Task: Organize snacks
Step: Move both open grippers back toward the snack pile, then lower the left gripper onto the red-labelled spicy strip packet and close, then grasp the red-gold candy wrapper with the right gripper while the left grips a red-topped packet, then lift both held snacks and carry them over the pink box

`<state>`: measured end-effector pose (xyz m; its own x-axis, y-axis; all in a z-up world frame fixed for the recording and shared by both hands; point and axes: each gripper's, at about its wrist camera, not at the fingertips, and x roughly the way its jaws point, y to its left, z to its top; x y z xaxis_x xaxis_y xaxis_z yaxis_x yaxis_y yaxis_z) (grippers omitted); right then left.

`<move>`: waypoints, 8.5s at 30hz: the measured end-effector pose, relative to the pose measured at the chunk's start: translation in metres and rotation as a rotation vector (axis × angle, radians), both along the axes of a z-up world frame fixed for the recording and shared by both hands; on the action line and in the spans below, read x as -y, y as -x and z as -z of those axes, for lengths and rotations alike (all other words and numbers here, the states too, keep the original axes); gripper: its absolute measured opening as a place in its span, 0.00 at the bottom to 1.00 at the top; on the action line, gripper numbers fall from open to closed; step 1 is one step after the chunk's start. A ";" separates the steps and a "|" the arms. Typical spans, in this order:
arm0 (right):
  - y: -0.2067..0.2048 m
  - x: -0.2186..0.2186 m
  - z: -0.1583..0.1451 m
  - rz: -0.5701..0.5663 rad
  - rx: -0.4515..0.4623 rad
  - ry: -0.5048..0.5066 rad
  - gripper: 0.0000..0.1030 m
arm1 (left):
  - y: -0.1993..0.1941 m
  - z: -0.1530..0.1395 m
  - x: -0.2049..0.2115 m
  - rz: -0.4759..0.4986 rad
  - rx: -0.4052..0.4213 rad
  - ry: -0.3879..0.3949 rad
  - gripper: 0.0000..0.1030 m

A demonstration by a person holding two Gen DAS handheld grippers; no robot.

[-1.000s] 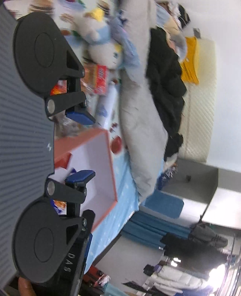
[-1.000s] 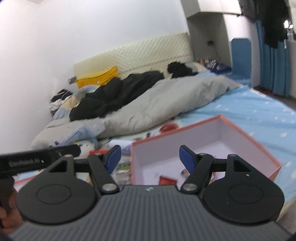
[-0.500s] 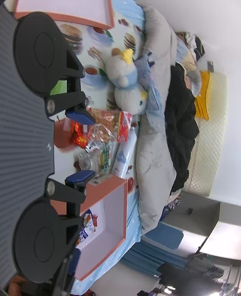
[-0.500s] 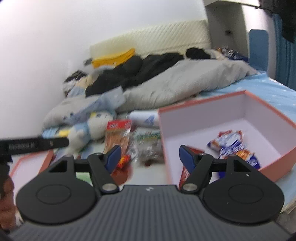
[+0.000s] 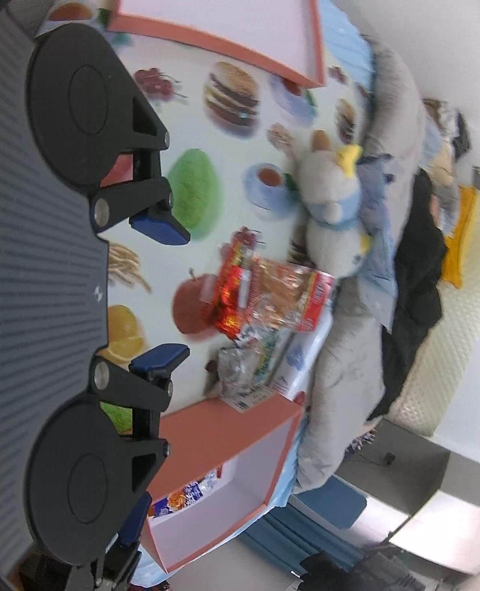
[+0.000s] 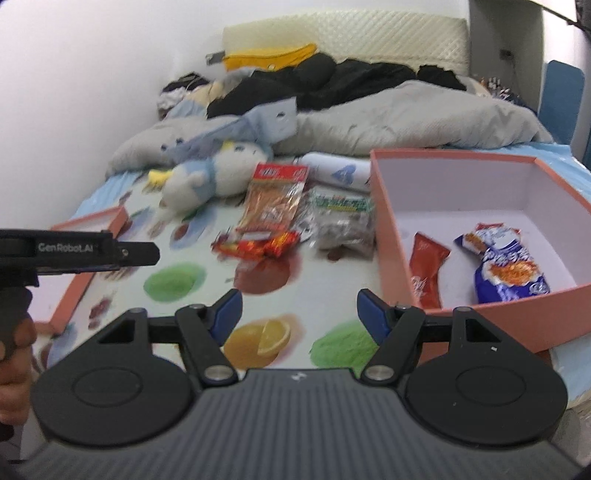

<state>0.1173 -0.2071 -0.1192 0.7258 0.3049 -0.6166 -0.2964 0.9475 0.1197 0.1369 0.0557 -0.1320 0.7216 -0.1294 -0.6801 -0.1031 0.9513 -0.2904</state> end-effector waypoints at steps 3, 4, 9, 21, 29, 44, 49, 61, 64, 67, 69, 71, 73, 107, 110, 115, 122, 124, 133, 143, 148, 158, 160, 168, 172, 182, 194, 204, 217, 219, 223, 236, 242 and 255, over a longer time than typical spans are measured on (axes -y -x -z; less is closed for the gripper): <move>-0.004 -0.007 0.003 0.009 -0.014 -0.003 0.68 | -0.005 0.005 -0.006 0.005 -0.019 0.026 0.64; -0.006 -0.010 0.004 0.012 -0.012 -0.001 0.68 | -0.009 0.006 -0.006 0.009 -0.021 0.023 0.67; -0.020 -0.028 0.008 0.007 0.031 0.064 0.68 | -0.036 0.015 -0.010 0.031 -0.025 0.043 0.75; -0.095 -0.053 0.034 0.056 0.041 0.191 0.68 | -0.148 0.049 -0.037 0.069 -0.077 0.095 0.90; -0.140 -0.073 0.056 0.039 0.062 0.254 0.68 | -0.214 0.076 -0.033 0.123 -0.133 0.071 0.95; -0.197 -0.092 0.092 0.052 0.096 0.491 0.68 | -0.296 0.109 0.000 0.248 -0.151 -0.089 0.95; -0.203 -0.092 0.101 0.025 0.066 0.499 0.65 | -0.300 0.115 0.007 0.259 -0.129 -0.139 0.95; -0.209 -0.088 0.101 0.015 0.049 0.474 0.49 | -0.295 0.115 0.008 0.236 -0.131 -0.143 0.71; -0.206 -0.085 0.096 0.018 0.049 0.458 0.46 | -0.288 0.108 0.007 0.237 -0.117 -0.149 0.54; -0.200 -0.084 0.092 0.014 0.051 0.448 0.45 | -0.283 0.100 0.005 0.238 -0.115 -0.154 0.38; -0.195 -0.084 0.090 0.010 0.053 0.441 0.44 | -0.281 0.099 0.005 0.238 -0.126 -0.151 0.30; -0.189 -0.085 0.086 0.005 0.059 0.435 0.44 | -0.276 0.097 0.005 0.235 -0.127 -0.149 0.19; -0.183 -0.085 0.082 -0.003 0.066 0.431 0.44 | -0.271 0.096 0.006 0.238 -0.128 -0.159 0.07; -0.114 -0.071 0.081 -0.236 0.017 0.215 0.55 | -0.107 0.074 -0.073 -0.004 -0.143 0.144 0.01; -0.120 -0.072 0.086 -0.208 -0.003 0.189 0.61 | -0.090 0.076 -0.089 -0.043 -0.157 0.153 0.00; -0.131 -0.077 0.094 -0.161 -0.014 0.177 0.65 | -0.072 0.081 -0.112 -0.093 -0.173 0.166 0.00; -0.142 -0.081 0.108 -0.154 -0.056 0.187 0.57 | -0.075 0.080 -0.111 -0.101 -0.157 0.123 0.13; -0.139 -0.081 0.111 -0.160 -0.055 0.191 0.52 | -0.081 0.082 -0.104 -0.099 -0.156 0.111 0.52; -0.125 -0.085 0.109 -0.241 -0.042 0.183 0.34 | -0.109 0.106 -0.091 -0.114 -0.214 0.140 0.84; -0.108 -0.098 0.110 -0.371 -0.039 0.149 0.32 | -0.136 0.111 -0.067 -0.091 -0.266 0.060 1.00; -0.098 -0.102 0.111 -0.412 -0.012 0.184 0.32 | -0.150 0.113 -0.052 -0.136 -0.301 -0.007 1.00; -0.085 -0.092 0.109 -0.441 0.012 0.248 0.31 | -0.174 0.122 -0.022 -0.129 -0.401 -0.202 1.00; -0.083 -0.089 0.109 -0.441 0.017 0.267 0.31 | -0.173 0.124 -0.019 -0.140 -0.396 -0.215 1.00; -0.081 -0.079 0.109 -0.431 0.024 0.292 0.31 | -0.168 0.123 -0.011 -0.148 -0.389 -0.233 0.94; -0.081 -0.077 0.108 -0.417 0.023 0.288 0.31 | -0.165 0.120 -0.009 -0.130 -0.377 -0.234 0.82; -0.072 -0.071 0.105 -0.389 0.026 0.313 0.31 | -0.154 0.106 0.004 -0.077 -0.327 -0.222 0.31; -0.063 -0.054 0.091 -0.292 -0.019 0.285 0.31 | -0.111 0.094 0.004 -0.050 -0.299 -0.119 0.25; -0.060 -0.032 0.064 -0.177 -0.059 0.202 0.31 | -0.077 0.068 0.000 -0.040 -0.260 -0.030 0.25; -0.052 -0.010 0.000 -0.051 -0.027 0.100 0.31 | -0.069 -0.002 0.023 0.024 -0.153 0.012 0.25; -0.050 -0.006 -0.014 -0.039 -0.003 0.095 0.31 | -0.069 -0.016 0.028 0.032 -0.129 0.008 0.25; -0.049 0.005 -0.042 -0.006 0.044 0.070 0.31 | -0.071 -0.042 0.038 0.058 -0.089 0.021 0.25; -0.044 0.059 -0.133 0.101 0.232 0.010 0.31 | -0.081 -0.145 0.091 0.161 0.117 0.023 0.25; -0.041 0.091 -0.167 0.161 0.314 0.016 0.31 | -0.093 -0.180 0.129 0.242 0.184 0.028 0.25; -0.075 0.180 -0.160 0.329 0.222 0.027 0.31 | -0.152 -0.174 0.223 0.408 0.108 0.045 0.25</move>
